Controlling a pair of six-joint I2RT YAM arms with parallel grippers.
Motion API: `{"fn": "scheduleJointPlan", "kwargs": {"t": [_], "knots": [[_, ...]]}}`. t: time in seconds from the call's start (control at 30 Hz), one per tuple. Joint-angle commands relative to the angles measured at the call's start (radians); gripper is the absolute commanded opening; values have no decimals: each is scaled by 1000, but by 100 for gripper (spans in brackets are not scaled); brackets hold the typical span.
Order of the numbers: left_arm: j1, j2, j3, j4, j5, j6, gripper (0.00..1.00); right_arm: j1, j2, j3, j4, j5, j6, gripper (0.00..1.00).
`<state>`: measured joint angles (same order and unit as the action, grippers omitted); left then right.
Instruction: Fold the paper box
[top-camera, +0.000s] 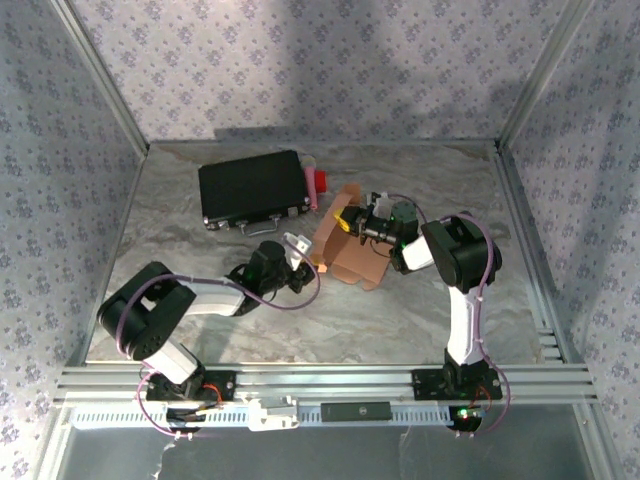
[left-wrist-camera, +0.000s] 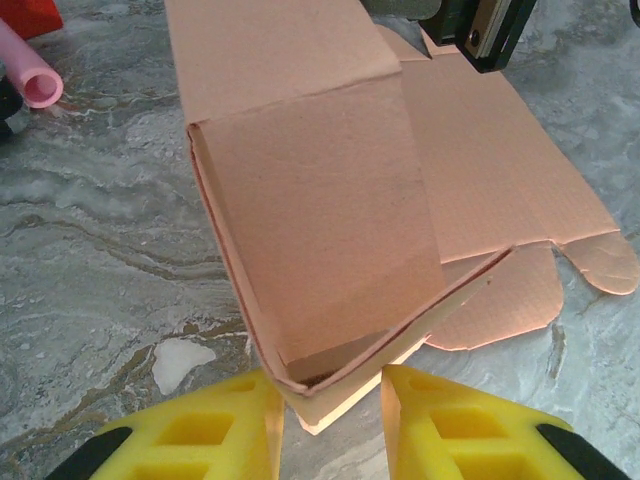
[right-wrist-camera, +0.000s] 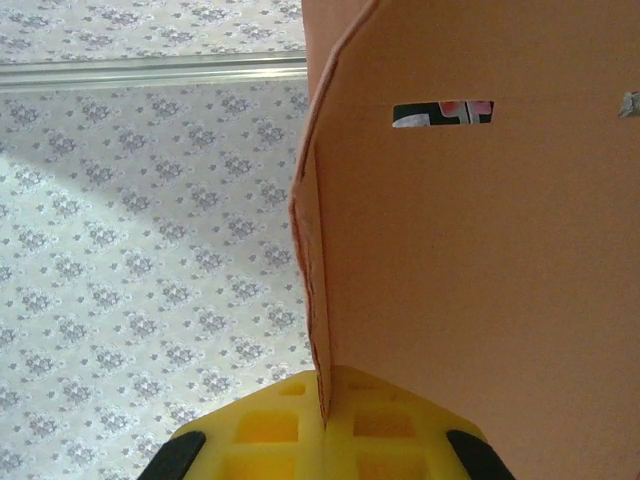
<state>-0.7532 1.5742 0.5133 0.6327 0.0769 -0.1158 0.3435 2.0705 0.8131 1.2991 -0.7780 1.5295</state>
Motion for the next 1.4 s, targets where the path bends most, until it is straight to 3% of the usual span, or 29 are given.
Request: {"fn": "scheduleJointPlan", "kwargs": {"t": [0.0,0.5,0.77,1.13,1.37], "knots": [[-29,17,31,51,-57,-47,32,21,5,20,12,6,14,0],[-74,8,56,58,-88,-71,30,17,13,12,55,19,40,0],[-68,-69,88,-87,-183,-55,27,61,15,1,92,105,92,0],[41,-205,14,-164,-181,-59,24,177,32,48,91,292,138,0],[80,-167,2,-189,-165,-56,24,233,65,64,90,362,143,0]]}}
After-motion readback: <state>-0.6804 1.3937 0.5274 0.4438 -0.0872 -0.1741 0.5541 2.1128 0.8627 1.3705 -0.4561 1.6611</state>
